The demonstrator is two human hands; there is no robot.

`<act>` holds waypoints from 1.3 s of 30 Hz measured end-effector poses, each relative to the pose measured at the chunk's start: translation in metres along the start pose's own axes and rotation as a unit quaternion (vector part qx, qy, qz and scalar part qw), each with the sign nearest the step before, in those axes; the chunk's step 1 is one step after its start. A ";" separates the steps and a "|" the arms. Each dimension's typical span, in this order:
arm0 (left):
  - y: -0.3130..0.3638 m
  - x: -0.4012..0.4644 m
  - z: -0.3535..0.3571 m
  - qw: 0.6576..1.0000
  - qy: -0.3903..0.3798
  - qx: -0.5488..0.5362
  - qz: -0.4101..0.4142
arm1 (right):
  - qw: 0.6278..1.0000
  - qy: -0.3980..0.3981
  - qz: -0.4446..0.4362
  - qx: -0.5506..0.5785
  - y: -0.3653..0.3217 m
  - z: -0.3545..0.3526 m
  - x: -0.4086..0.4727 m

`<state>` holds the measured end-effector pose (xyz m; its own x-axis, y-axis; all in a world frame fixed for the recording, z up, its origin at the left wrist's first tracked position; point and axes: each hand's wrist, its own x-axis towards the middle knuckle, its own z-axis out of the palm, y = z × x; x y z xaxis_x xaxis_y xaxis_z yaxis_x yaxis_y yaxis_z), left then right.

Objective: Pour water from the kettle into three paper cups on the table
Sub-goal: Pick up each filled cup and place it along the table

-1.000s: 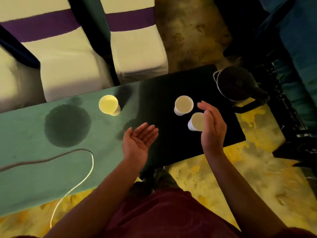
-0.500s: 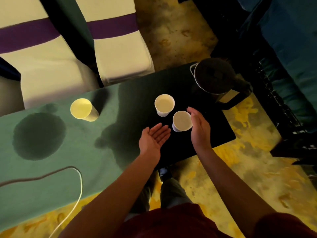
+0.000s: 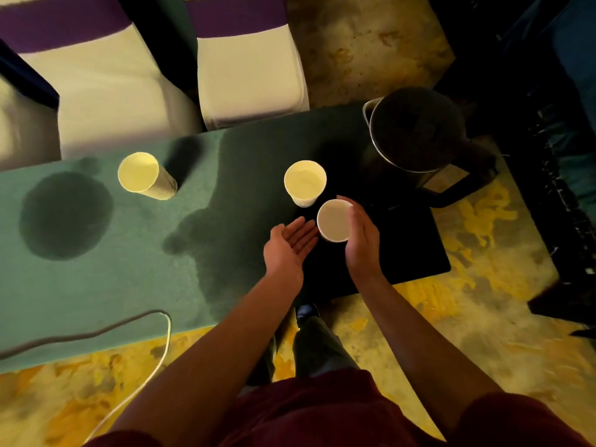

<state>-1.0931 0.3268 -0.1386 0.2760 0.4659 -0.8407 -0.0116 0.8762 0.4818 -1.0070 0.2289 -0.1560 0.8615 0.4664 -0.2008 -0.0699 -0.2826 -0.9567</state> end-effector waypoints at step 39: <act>-0.005 -0.049 0.031 0.967 -0.223 -0.096 -0.075 | 0.998 -0.029 -0.026 0.057 -0.111 -0.017 -0.049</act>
<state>-1.0768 0.2952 -0.0919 0.6751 0.2696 -0.6867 -0.1062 0.9567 0.2712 -1.0333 0.2234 -0.0361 0.8355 0.5260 -0.1586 -0.0849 -0.1617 -0.9832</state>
